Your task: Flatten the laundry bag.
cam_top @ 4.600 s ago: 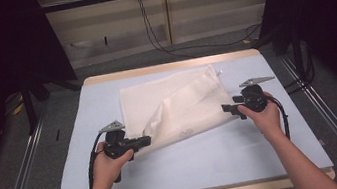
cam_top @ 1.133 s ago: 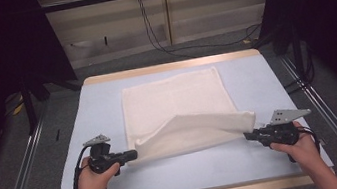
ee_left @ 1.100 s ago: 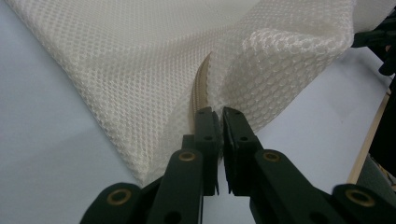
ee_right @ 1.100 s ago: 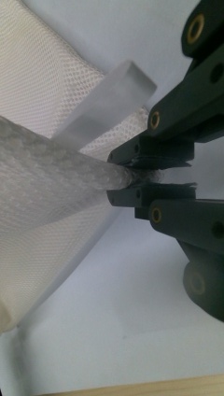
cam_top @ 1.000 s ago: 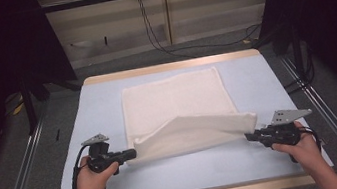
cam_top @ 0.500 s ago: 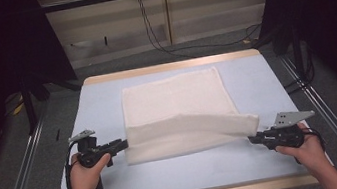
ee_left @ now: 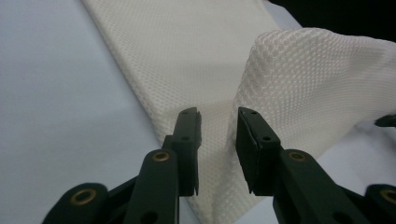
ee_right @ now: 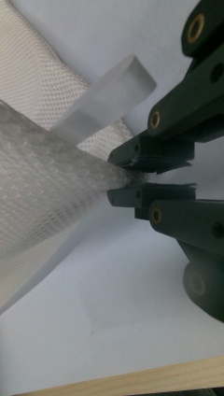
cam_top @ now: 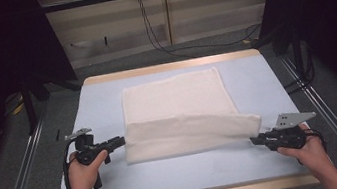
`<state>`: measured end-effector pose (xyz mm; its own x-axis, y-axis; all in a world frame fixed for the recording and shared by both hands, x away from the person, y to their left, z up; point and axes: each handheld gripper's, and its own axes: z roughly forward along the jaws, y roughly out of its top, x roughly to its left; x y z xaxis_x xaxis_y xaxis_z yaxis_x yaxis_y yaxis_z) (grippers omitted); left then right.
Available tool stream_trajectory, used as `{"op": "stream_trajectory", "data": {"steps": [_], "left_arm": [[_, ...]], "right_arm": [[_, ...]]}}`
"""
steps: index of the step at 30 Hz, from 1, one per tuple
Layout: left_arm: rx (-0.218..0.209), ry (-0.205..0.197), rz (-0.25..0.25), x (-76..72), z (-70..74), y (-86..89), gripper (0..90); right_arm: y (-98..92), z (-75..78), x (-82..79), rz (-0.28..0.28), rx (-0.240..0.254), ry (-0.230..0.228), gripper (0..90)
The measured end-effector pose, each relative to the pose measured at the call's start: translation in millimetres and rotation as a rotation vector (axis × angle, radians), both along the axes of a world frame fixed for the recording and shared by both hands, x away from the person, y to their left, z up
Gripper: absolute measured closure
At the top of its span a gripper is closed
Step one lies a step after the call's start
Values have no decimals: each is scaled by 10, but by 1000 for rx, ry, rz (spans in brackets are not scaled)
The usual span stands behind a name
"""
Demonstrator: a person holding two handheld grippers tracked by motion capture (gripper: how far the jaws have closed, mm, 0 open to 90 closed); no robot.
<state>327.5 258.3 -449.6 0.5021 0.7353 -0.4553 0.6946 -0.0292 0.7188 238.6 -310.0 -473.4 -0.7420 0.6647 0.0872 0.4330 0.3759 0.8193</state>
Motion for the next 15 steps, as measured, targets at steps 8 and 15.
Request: {"op": "stream_trajectory", "data": {"steps": [8,15], "left_arm": [[-46,59,-80,16,-35,-141,781],[40,107,-138,11,-180,-306,783]], "right_arm": [[1,-16,-4,1,-16,8,809],[-13,-2,-10,-4,-8,12,771]]}}
